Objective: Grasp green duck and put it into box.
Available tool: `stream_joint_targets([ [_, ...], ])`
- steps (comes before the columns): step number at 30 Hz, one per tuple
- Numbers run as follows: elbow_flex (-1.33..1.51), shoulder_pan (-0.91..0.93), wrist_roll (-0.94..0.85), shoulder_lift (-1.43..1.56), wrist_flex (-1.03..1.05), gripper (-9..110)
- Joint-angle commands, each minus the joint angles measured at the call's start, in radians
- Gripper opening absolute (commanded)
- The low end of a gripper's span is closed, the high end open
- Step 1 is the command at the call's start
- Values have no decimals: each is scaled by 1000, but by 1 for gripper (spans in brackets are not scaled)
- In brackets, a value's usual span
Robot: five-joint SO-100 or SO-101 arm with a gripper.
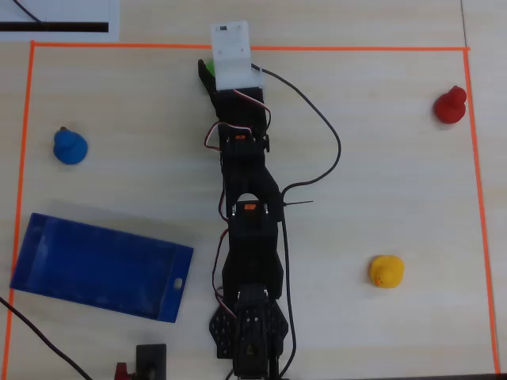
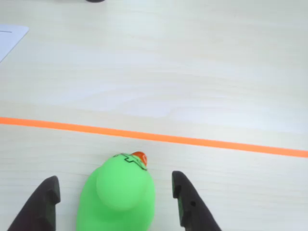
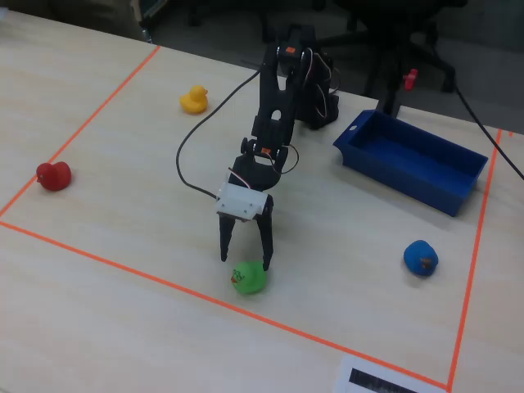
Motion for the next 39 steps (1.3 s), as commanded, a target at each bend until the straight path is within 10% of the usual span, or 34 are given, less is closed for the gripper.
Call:
stream_joint_targets([
  [1, -67, -18, 9, -21, -37, 29],
  [13, -80, -25, 109, -44, 38, 0],
  [21, -420, -48, 525, 436, 1183, 0],
  [30, -293, -508, 782, 822, 1881, 0],
  [39, 67, -971, 986, 894, 1813, 0],
])
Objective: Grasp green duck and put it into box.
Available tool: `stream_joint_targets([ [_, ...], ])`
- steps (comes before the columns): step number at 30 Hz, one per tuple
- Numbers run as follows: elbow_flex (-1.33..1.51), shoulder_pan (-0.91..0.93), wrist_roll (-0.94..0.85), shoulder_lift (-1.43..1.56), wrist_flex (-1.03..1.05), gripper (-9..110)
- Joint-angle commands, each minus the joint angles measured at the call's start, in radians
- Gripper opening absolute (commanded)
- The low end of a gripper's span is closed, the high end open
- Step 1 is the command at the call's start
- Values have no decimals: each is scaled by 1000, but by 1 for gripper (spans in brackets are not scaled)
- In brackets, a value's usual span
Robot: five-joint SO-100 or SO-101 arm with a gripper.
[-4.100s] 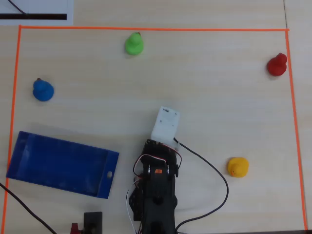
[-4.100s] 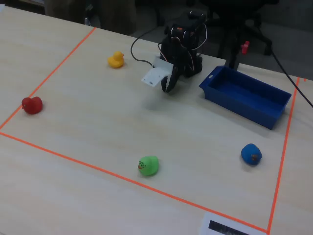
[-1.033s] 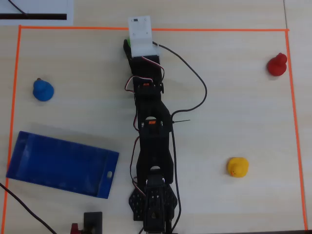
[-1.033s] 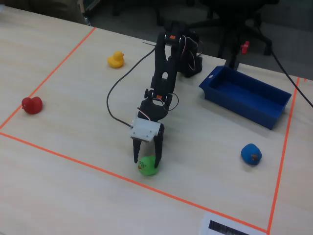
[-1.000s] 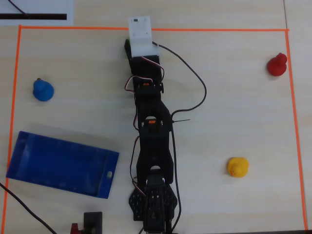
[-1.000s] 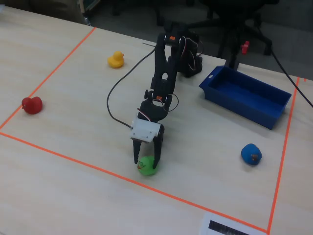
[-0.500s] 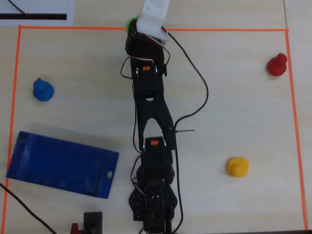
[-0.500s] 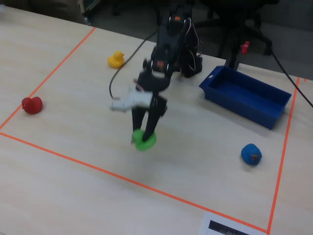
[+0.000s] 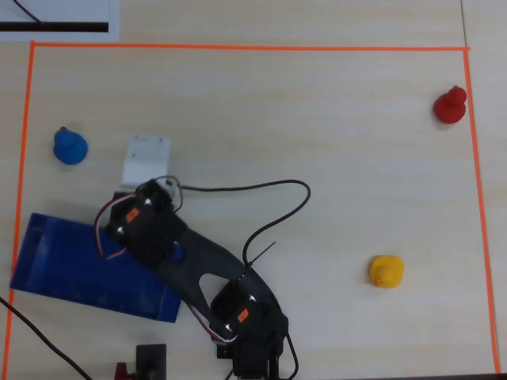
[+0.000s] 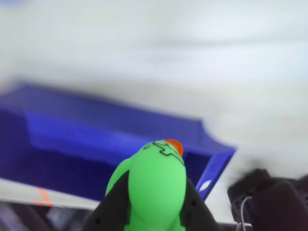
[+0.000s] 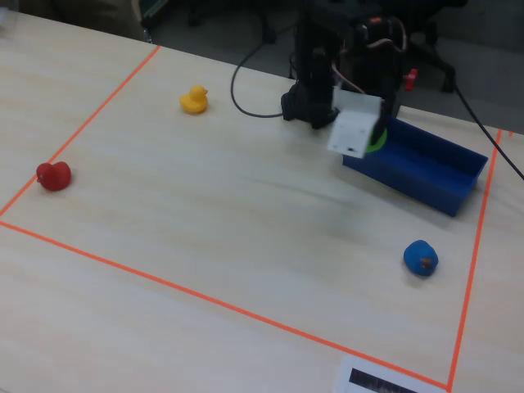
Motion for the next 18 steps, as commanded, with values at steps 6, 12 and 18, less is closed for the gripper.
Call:
stream_joint_targets([
  [6, -14, -359, 149, 3, -156, 0],
  [12, 81, -426, 173, -25, -298, 9],
  [18, 247, -350, 127, 12, -442, 32],
])
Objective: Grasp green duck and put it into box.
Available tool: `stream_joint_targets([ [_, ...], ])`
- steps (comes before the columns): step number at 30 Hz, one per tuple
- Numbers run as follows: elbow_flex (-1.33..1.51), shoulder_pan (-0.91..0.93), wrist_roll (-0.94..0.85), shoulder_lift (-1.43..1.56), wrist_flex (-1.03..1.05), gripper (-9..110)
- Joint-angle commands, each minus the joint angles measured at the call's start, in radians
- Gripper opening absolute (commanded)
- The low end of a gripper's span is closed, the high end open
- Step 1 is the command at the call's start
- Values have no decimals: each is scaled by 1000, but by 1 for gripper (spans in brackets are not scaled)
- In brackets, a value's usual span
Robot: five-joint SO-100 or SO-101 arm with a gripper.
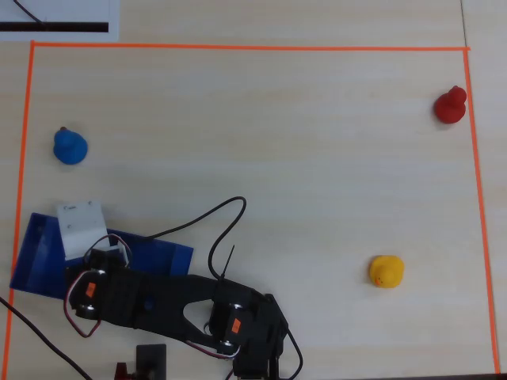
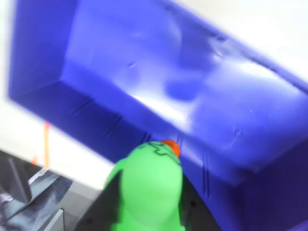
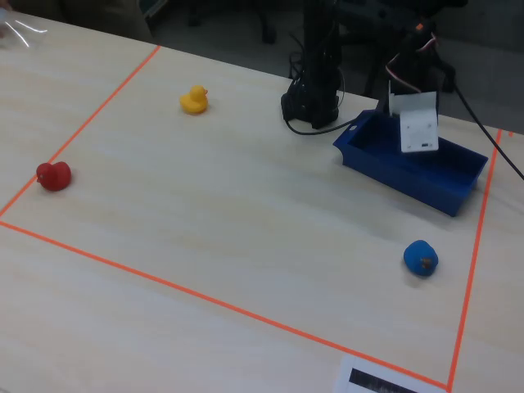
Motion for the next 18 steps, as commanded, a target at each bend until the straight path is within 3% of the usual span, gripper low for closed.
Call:
stream_joint_targets([
  [1, 41, 83, -43, 41, -69, 33],
  [4, 37, 178, -92, 58, -61, 37],
  [6, 21, 252, -141, 95, -32, 32],
  [10, -20, 460, -249, 261, -21, 0],
  [18, 126, 842, -514, 727, -255, 0],
])
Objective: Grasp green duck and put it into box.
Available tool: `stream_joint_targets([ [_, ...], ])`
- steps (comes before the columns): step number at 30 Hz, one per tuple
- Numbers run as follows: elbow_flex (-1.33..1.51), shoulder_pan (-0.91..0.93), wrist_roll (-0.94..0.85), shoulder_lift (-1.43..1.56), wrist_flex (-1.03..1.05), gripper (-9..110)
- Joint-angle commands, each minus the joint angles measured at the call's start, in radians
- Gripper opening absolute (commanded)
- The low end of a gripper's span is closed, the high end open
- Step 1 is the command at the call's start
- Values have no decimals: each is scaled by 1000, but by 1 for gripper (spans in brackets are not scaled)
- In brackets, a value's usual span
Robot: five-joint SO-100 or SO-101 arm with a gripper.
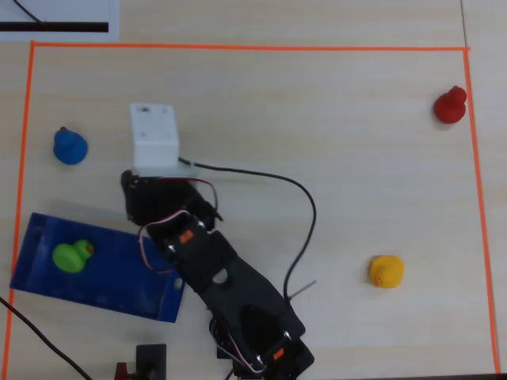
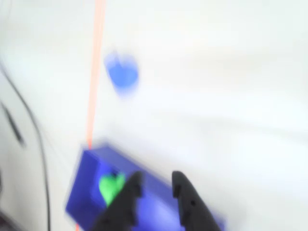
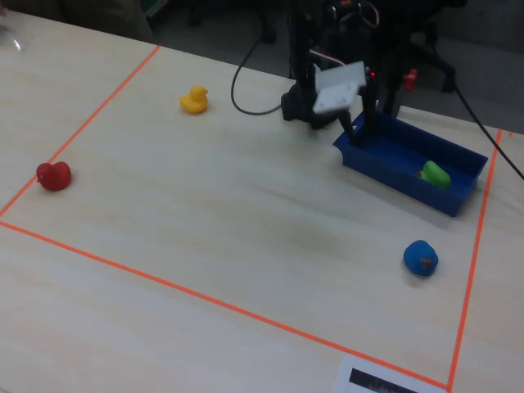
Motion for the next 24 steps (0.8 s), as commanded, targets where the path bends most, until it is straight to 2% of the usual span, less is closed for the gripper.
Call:
stream_joint_targets([
  [1, 132, 152, -120, 287, -164, 0],
  [6, 499, 296, -298, 626, -446, 0],
  [8, 603, 371, -331, 719, -500, 0],
  [13, 807, 462, -383, 865, -509, 0],
  [21, 1077, 522, -351, 890, -561, 0],
  [24, 1086, 526, -328, 920, -433, 0],
])
